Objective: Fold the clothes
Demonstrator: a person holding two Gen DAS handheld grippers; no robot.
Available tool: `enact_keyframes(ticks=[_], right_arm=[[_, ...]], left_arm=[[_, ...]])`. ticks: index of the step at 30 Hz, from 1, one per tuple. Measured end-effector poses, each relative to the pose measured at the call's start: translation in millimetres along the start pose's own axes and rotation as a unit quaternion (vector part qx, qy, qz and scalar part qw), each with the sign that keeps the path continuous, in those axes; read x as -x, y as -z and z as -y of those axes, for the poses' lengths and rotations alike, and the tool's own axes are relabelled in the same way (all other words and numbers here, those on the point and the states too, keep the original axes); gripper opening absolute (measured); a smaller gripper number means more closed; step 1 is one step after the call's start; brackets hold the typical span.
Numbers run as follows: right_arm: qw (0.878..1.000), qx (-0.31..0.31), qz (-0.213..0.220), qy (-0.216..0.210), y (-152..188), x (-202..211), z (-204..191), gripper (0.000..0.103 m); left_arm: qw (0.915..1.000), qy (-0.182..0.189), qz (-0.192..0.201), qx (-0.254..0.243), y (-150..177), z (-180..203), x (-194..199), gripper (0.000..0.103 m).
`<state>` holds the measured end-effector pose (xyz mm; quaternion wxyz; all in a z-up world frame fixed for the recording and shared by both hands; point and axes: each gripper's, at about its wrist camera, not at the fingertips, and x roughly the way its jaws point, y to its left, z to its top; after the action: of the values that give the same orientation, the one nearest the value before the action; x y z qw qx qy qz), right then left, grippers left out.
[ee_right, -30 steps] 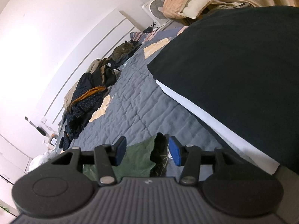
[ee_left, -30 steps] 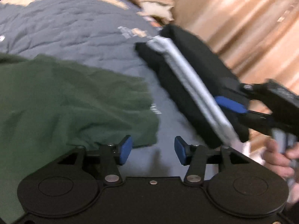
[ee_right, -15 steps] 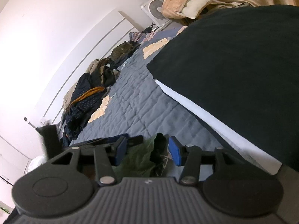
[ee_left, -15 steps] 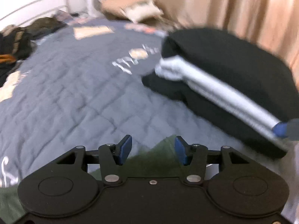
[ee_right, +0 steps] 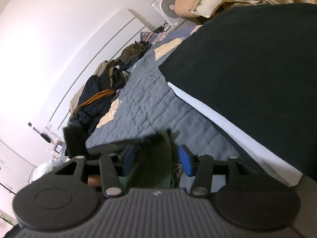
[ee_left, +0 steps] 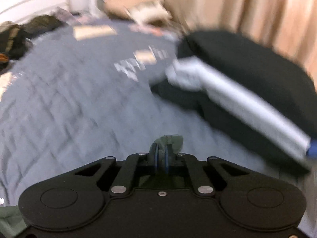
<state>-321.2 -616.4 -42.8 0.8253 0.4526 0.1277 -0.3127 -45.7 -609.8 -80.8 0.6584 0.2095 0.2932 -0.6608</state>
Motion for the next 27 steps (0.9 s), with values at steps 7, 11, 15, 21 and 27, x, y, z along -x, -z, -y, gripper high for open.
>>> enact_keyframes(ticks=[7,11,15,21,27], right_arm=[[1.000,-0.002,0.003,0.005,0,1,2,0.049],[1.000,0.006,-0.002,0.005,1,-2,0,0.049],[1.000,0.014,-0.013,0.008,4,-8,-2,0.049],[0.998,0.041,-0.035,0.027,20,-27,-11,0.049],[0.997,0.045,-0.051,0.036,35,-49,-12,0.049]], left_arm=[[0.9991,-0.035,-0.022,0.012,-9,5,-27,0.004],[0.9990,-0.027,0.013,0.033,-5,2,4,0.012],[0.9964,-0.043,0.051,0.052,11,-7,65,0.024],[0.9800,-0.101,0.089,0.146,70,-21,159,0.047],[0.9479,-0.163,0.115,0.248,150,-20,247,0.047]])
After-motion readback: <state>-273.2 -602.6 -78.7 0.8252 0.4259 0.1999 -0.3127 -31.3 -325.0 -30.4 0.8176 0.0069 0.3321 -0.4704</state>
